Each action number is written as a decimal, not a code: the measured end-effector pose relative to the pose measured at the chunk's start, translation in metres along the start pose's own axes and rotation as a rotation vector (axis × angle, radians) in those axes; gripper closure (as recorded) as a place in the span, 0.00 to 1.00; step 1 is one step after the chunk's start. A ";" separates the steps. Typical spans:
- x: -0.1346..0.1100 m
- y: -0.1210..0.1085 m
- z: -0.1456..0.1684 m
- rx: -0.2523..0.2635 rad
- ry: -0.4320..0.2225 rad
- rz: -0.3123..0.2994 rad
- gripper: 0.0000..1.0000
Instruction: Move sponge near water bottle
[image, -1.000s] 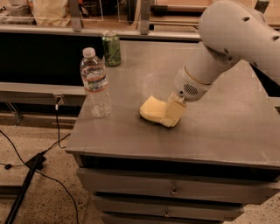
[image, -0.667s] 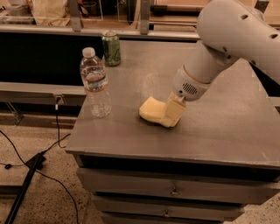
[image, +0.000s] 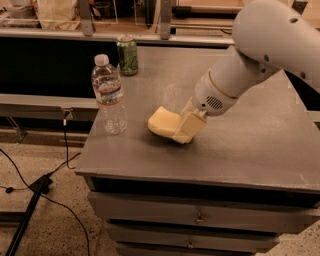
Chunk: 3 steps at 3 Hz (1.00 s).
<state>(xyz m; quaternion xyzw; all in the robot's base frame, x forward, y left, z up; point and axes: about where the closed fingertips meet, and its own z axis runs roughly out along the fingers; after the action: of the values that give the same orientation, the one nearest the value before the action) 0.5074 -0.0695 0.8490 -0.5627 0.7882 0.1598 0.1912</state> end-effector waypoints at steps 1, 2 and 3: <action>0.000 0.000 0.000 0.000 0.000 0.000 1.00; -0.003 0.002 0.004 0.015 0.002 -0.024 1.00; -0.019 0.002 0.013 0.020 -0.006 -0.094 1.00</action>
Offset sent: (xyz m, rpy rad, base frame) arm -0.0003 0.0101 -0.0056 -0.0198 -0.0511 0.0282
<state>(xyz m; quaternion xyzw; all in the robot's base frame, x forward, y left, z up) 0.5127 -0.0468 0.8468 -0.5969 0.7618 0.1444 0.2062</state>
